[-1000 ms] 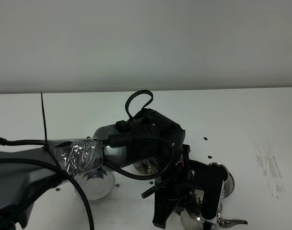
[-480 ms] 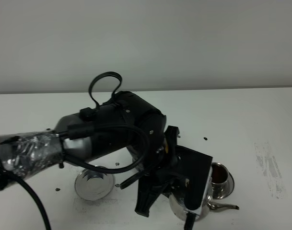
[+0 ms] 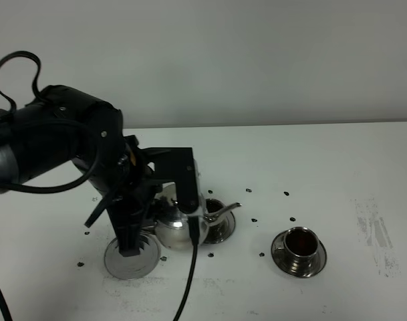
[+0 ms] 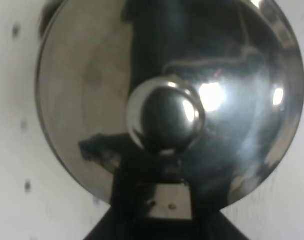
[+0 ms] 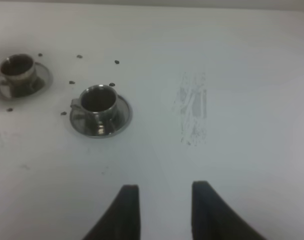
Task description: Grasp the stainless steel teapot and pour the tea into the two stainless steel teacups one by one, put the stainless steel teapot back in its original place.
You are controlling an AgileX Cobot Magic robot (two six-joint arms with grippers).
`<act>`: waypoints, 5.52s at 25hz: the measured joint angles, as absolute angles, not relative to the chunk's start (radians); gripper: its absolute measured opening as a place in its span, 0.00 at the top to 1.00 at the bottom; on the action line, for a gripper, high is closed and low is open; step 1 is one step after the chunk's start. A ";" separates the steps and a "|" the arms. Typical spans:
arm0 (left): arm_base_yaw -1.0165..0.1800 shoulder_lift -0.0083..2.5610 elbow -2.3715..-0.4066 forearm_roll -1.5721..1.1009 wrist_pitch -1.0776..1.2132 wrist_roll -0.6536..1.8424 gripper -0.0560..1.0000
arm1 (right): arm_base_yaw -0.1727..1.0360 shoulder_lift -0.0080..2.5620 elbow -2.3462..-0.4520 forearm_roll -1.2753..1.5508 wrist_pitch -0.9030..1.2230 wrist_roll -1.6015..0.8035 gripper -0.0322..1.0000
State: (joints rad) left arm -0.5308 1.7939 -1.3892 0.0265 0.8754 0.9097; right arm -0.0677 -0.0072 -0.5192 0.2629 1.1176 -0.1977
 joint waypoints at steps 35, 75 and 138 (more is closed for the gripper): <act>-0.291 1.809 -1.137 -0.049 0.703 0.800 0.75 | -0.068 -0.007 -0.519 0.263 1.118 -0.197 0.73; -0.291 1.837 -1.134 -0.027 0.648 0.800 0.58 | -0.068 -0.007 -0.519 0.263 1.118 -0.197 0.73; 0.027 0.099 -0.495 -0.049 1.035 0.067 0.58 | -0.068 -0.007 -0.519 0.263 1.118 -0.197 0.73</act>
